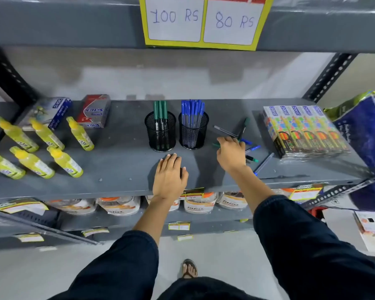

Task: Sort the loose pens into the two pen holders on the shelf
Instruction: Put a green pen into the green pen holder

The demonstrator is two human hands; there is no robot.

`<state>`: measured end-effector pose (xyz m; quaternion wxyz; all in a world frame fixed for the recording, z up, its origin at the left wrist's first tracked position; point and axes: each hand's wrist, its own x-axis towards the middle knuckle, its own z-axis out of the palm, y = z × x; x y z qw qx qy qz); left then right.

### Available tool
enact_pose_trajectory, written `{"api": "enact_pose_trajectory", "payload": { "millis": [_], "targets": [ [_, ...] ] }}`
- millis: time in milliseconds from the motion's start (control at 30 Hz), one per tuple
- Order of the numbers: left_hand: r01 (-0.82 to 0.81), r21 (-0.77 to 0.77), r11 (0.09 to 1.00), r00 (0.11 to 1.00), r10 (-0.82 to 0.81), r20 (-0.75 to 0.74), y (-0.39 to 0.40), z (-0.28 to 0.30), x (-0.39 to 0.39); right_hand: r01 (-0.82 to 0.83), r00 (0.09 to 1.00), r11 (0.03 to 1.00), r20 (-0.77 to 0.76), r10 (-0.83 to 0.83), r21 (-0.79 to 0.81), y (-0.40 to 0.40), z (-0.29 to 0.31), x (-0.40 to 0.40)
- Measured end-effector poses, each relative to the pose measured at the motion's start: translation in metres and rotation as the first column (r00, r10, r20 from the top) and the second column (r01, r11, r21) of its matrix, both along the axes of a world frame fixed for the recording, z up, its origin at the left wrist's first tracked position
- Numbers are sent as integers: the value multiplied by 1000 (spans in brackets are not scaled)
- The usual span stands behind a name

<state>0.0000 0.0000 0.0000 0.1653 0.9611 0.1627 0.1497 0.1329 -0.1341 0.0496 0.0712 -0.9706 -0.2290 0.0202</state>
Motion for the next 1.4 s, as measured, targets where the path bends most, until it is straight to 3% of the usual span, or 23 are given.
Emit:
{"api": "enact_pose_trajectory", "payload": {
  "millis": [233, 433, 533, 733, 933, 1000, 1267, 1400],
  "targets": [
    [-6, -22, 1000, 1000, 7, 4, 1, 2, 0, -29, 999, 1000, 26, 29, -12, 0, -4, 3],
    [-24, -28, 999, 1000, 24, 13, 5, 9, -4, -73, 979, 965, 203, 21, 251, 6, 28, -3],
    [-74, -6, 997, 997, 74, 32, 18, 9, -13, -113, 956, 874, 291, -34, 472, 19, 52, -8],
    [-192, -18, 981, 980, 190, -60, 47, 11, -24, -116, 990, 623, 138, 12, 774, 59, 99, -23],
    [-194, -55, 980, 979, 189, -77, 52, 9, -25, -183, 983, 374, 178, 46, 909, 110, 116, -18],
    [-188, -49, 981, 980, 185, -72, 52, 9, -26, -184, 983, 395, 177, 56, 900, 125, 112, -15],
    [-214, -72, 974, 977, 213, -20, 52, 8, -25, -185, 979, 638, 82, 188, 747, 155, 70, -14],
    [-210, -99, 973, 977, 212, 3, 52, 6, -24, -168, 980, 702, 41, 195, 692, 158, 56, -13]
  ]
}}
